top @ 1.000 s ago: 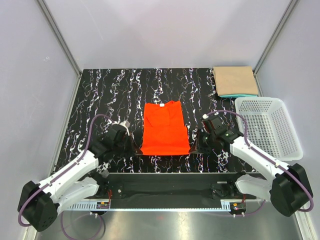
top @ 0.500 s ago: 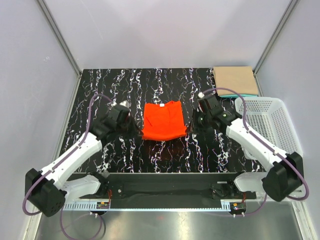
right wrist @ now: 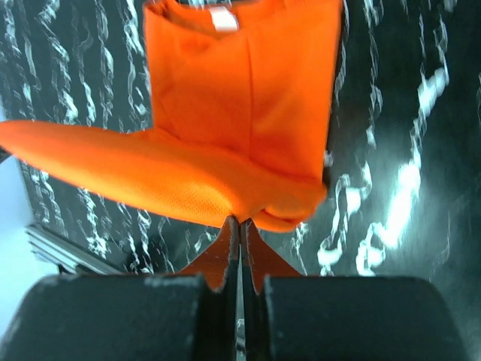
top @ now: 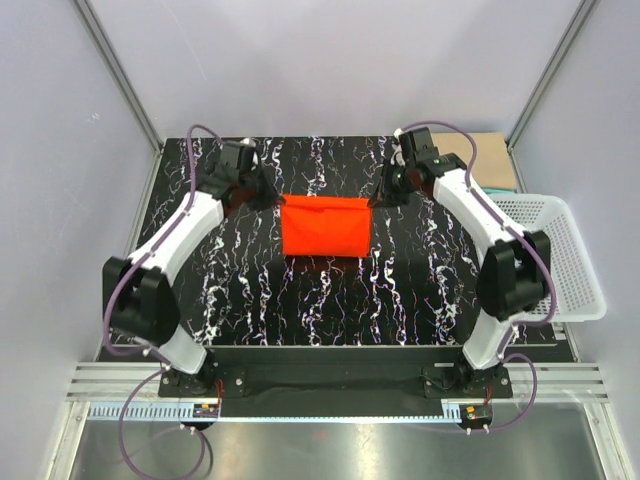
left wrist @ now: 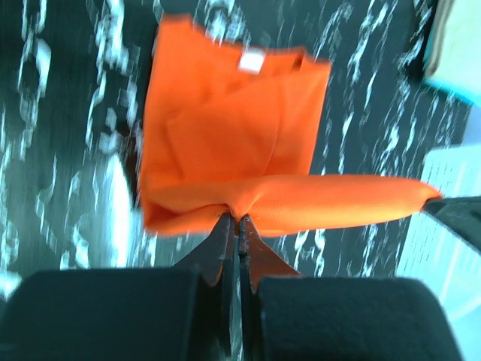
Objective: Fold and stack the t-shirts
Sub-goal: Fold the tshirt
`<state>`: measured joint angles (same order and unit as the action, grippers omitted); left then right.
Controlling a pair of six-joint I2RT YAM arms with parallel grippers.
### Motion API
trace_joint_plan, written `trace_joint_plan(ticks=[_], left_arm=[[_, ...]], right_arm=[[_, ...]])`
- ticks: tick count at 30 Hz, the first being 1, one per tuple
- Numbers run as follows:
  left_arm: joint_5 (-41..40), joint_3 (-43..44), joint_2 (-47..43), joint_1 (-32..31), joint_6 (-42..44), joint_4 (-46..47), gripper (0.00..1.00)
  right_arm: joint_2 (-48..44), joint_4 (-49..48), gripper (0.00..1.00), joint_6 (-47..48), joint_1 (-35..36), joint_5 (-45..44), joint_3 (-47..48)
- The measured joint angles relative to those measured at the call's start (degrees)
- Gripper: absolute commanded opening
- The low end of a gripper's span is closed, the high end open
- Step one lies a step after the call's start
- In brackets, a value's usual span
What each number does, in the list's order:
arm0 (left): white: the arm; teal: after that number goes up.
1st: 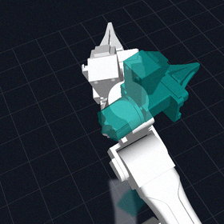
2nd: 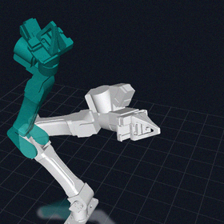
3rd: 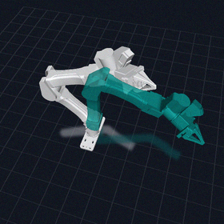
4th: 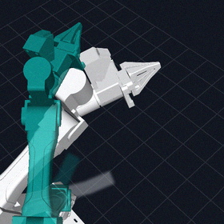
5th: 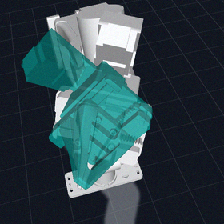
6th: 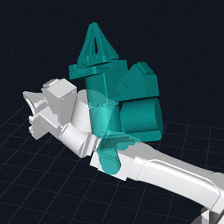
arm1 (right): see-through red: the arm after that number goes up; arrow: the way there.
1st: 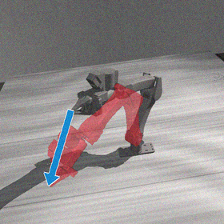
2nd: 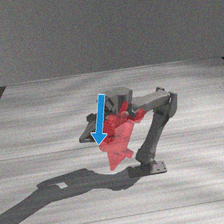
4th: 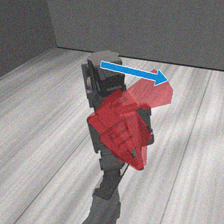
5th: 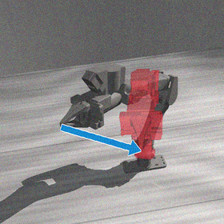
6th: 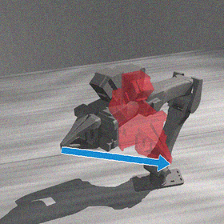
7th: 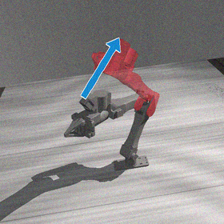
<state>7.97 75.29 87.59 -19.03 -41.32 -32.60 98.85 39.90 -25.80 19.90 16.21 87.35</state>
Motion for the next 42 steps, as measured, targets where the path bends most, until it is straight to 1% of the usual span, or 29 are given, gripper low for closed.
trace_joint_plan(ticks=[11, 16, 17, 18, 19, 21, 22, 24, 25, 26, 28, 30, 32, 33, 36, 37, 38, 39, 40, 42], left_arm=[[5.64, 14.38, 20.37, 5.46, 2.29, 10.14, 0.0], [7.85, 22.99, 31.78, 7.87, 2.36, 13.4, 0.06], [8.15, 24.72, 33.94, 8.33, 2.36, 13.75, 0.08], [8.37, 26.27, 36.13, 8.76, 2.34, 14.34, 0.12], [8.59, 27.56, 37.94, 9.14, 2.36, 14.78, 0.24], [9.07, 31.3, 42.29, 9.94, 2.29, 15.23, 0.34], [9.27, 33.42, 44.61, 10.34, 2.25, 15.43, 0.46], [9.42, 37.29, 48.26, 11.08, 2.23, 15.45, 0.5], [9.4, 38.4, 49.48, 11.45, 2.43, 15.52, 0.52], [9.4, 38.71, 50.01, 11.87, 2.82, 15.32, 0.57], [9.03, 38.71, 50.03, 12.44, 4.46, 14.16, 0.57], [8.22, 38.58, 49.46, 12.85, 6.23, 13.6, 0.57], [7.19, 35.34, 46.84, 13.11, 8.15, 13.84, 0.57], [6.93, 32.28, 44.33, 13.11, 9.03, 14.1, 0.56], [7.17, 25.33, 37.77, 12.5, 10.99, 15.21, 0.56], [7.56, 23.82, 35.85, 12.04, 11.61, 15.76, 0.56], [8.24, 22.84, 34.36, 11.47, 12.07, 16.59, 0.56], [9.07, 22.23, 33.22, 10.8, 12.41, 17.75, 0.56], [10.05, 21.7, 32.48, 10.08, 12.57, 19.47, 0.56], [11.87, 20.83, 31.91, 8.94, 12.52, 22.97, 0.56]], right_arm=[[23.17, -0.9, 0.03, 3.37, -4.33, 8.15, 22.12], [33.59, -1.14, 0.11, 3.91, -5.81, 10.47, 32.63], [35.67, -1.11, 0.2, 4.0, -6.14, 10.82, 34.91], [37.83, -1.05, 0.23, 4.0, -6.4, 11.13, 37.22], [40.3, -0.79, 0.25, 4.11, -6.67, 11.61, 40.39], [44.61, -1.75, 0.44, 3.91, -7.13, 12.46, 45.2], [46.82, -2.14, 0.52, 3.67, -7.39, 13.11, 47.58], [50.49, -3.08, 0.67, 3.45, -7.96, 13.68, 50.99], [51.95, -3.23, 0.67, 3.32, -8.26, 13.92, 52.15], [52.76, -3.56, 0.67, 3.52, -8.57, 14.1, 52.43], [53.07, -3.67, 0.67, 3.65, -9.33, 14.73, 51.41], [51.91, -5.14, 0.68, 4.37, -9.99, 15.02, 48.26], [50.01, -5.84, 0.66, 5.29, -10.54, 15.82, 43.91], [48.87, -6.16, 0.62, 5.77, -10.8, 16.48, 41.57], [45.48, -6.95, 0.44, 7.15, -11.06, 18.05, 35.47], [44.54, -6.99, 0.33, 7.48, -11.02, 18.43, 34.18], [43.6, -7.45, 0.28, 7.78, -10.93, 18.88, 32.83], [42.29, -8.48, 0.24, 7.65, -10.88, 19.45, 30.86], [40.83, -9.57, 0.22, 7.37, -10.8, 20.28, 28.65], [38.93, -12.02, 0.22, 6.19, -10.75, 22.67, 25.9]])
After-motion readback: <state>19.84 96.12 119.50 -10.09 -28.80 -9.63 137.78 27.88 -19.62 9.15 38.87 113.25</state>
